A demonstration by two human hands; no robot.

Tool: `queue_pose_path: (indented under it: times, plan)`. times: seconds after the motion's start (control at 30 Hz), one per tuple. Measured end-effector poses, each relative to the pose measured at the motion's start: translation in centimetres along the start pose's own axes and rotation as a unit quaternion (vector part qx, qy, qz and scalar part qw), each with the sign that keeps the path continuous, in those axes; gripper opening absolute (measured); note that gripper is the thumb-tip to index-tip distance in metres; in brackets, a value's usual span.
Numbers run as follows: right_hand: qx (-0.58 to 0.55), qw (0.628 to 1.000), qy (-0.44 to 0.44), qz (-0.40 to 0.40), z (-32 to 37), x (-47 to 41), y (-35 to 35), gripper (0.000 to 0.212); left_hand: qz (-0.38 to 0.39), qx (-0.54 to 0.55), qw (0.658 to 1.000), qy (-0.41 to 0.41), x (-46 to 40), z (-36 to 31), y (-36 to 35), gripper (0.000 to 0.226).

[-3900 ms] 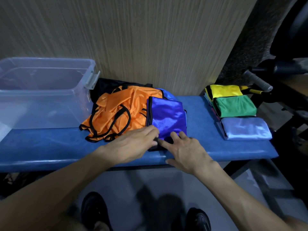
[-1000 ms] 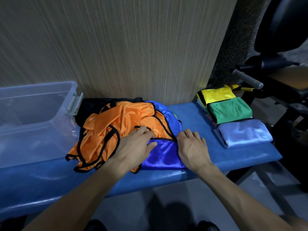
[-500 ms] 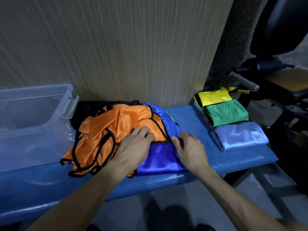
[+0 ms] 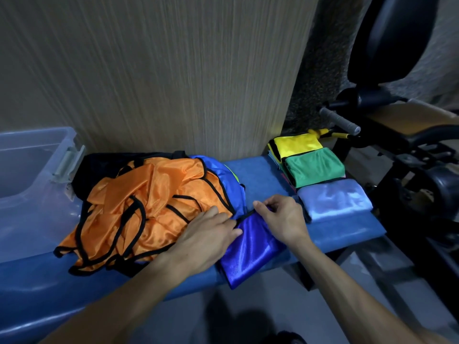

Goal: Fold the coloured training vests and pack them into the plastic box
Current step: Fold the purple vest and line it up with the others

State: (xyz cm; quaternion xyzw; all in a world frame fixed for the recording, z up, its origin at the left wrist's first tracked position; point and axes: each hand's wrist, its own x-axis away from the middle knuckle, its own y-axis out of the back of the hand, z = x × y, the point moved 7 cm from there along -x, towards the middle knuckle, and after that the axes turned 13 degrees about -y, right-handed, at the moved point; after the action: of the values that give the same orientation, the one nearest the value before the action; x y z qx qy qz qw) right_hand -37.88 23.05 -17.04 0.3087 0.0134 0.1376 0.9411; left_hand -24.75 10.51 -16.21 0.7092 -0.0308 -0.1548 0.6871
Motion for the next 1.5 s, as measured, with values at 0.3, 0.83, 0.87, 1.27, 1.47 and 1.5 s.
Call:
queue_pose_path:
  times: [0.3,0.83,0.87,1.27,1.47,1.5]
  plan:
    - [-0.049,0.985,0.163,-0.036,2.3,-0.5,5.4,0.018,-0.009,0.279,0.959,0.048,-2.3,-1.0,-0.8,0.036]
    - [-0.094,0.97,-0.058,-0.215,-6.7,-8.3,19.2,0.025,-0.142,0.433,0.879,0.139,-20.2,-2.6,-1.0,0.033]
    - [-0.093,0.969,-0.056,-0.222,-7.1,-8.6,19.5,0.023,-0.141,0.422,0.884,0.143,-21.2,-2.8,-1.2,0.033]
    - [0.059,0.98,-0.024,-0.189,-6.8,-11.1,16.9,0.018,-0.13,0.241,0.951,0.14,-22.6,-3.5,-1.4,0.029]
    - [0.092,0.979,-0.043,-0.178,-6.7,-11.1,15.4,0.024,-0.147,-0.017,0.988,0.048,-22.0,-5.2,0.4,0.018]
    - [0.095,0.978,-0.046,-0.181,-6.8,-11.1,15.3,0.024,-0.169,-0.025,0.985,0.01,-22.1,-6.2,0.7,0.02]
